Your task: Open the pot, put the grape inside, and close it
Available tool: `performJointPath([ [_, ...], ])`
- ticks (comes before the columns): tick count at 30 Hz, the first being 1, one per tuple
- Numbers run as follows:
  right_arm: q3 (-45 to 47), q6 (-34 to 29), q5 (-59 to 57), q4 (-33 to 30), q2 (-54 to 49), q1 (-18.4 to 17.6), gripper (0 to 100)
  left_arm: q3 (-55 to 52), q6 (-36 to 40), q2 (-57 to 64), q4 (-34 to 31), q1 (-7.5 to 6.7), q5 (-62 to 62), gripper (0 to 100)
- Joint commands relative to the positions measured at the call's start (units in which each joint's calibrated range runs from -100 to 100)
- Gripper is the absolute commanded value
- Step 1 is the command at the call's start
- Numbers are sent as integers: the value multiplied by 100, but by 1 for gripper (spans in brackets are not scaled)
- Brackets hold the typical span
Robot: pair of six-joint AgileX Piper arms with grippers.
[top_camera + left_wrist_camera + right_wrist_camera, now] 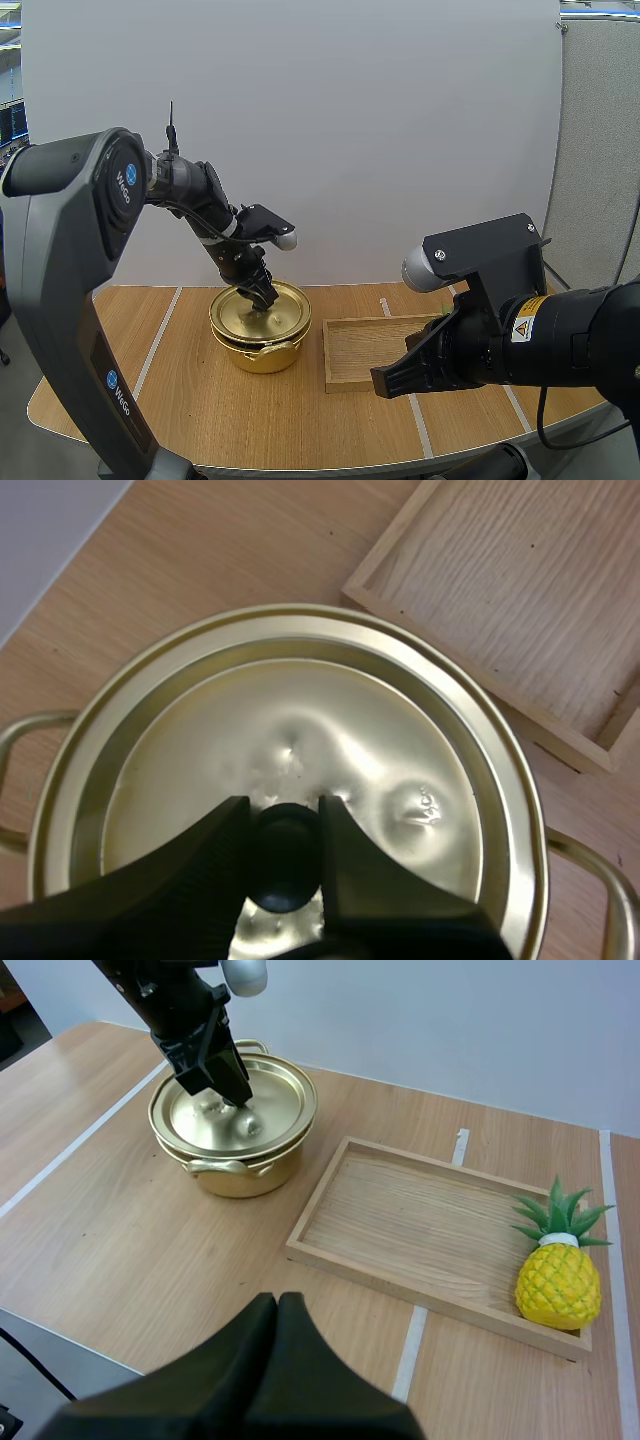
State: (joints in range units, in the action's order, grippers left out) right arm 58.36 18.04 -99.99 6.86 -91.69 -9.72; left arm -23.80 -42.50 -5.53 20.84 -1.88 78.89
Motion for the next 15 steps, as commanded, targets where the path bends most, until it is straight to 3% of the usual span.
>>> performJointPath([
  [1, 27, 56, -1, 13, -48, 27, 0, -140, -65, -58, 159, -17, -364, 0],
  [12, 27, 56, -1, 13, -48, 27, 0, -186, -86, -266, 159, -17, -340, 1],
  [13, 27, 56, -1, 13, -48, 27, 0, -186, -86, -252, 159, -17, -340, 4],
  [15, 27, 56, -1, 13, -48, 27, 0, -186, -86, -195, 159, -17, -340, 20],
])
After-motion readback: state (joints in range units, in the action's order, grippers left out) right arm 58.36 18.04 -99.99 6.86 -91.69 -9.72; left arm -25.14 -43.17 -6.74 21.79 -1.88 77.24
